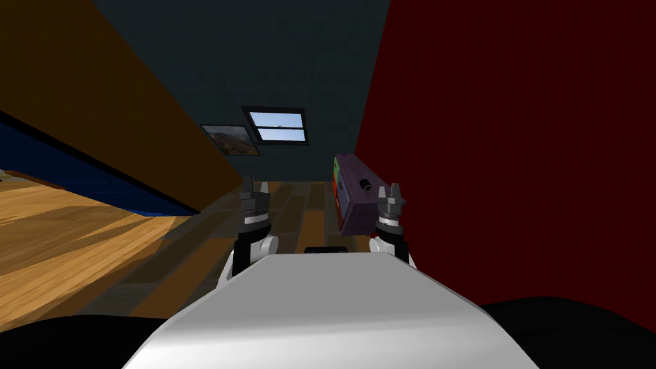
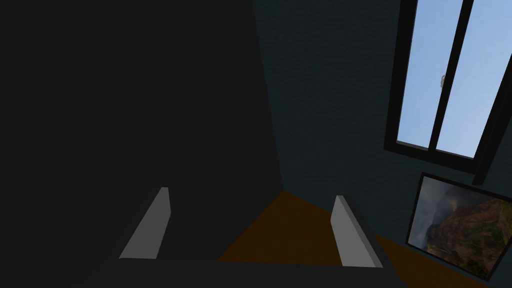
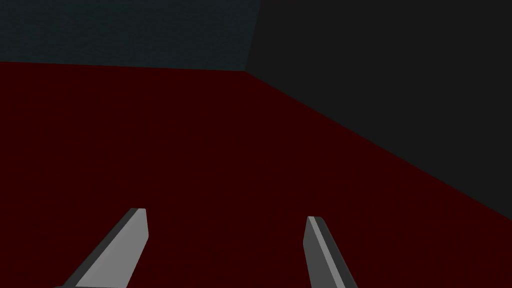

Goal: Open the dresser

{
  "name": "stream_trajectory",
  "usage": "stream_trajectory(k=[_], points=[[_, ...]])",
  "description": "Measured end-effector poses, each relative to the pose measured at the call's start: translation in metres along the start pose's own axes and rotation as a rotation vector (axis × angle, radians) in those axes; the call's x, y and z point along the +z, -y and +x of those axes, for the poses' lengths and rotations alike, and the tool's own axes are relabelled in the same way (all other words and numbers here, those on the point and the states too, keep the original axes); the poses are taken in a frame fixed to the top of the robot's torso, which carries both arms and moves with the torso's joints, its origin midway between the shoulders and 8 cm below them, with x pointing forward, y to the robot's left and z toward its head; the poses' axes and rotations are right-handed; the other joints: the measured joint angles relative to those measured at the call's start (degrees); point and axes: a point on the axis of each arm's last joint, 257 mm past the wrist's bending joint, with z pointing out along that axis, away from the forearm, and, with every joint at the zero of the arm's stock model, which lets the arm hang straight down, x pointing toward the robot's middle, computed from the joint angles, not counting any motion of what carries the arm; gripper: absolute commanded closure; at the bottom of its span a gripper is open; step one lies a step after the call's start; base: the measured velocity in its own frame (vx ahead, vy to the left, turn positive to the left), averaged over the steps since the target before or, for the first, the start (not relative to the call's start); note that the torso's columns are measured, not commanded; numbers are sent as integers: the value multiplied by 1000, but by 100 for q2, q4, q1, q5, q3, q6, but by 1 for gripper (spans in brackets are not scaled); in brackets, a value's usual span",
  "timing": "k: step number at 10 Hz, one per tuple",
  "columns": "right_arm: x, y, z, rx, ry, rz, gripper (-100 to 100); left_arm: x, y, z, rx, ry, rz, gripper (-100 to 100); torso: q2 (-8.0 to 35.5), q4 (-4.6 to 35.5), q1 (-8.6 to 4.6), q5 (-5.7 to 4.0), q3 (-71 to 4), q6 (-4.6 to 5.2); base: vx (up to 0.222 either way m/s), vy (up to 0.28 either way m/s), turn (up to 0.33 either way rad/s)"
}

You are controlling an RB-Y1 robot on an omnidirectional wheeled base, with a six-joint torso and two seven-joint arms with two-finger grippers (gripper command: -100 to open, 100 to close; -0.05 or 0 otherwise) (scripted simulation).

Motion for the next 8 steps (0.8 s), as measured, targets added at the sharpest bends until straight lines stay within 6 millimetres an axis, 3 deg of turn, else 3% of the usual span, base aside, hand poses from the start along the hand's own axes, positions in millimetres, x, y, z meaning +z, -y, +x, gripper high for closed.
stream_trajectory(k=[2, 8], points=[[0, 0, 0, 0, 0, 0, 0, 0, 0, 0, 0, 0, 0, 0, 597, 600, 0, 0, -1200, 0, 0, 0, 0], [0, 0, 0, 0, 0, 0, 0, 0, 0, 0, 0, 0, 0, 0, 3116, 3114, 0, 0, -6227, 0, 0, 0, 0]])
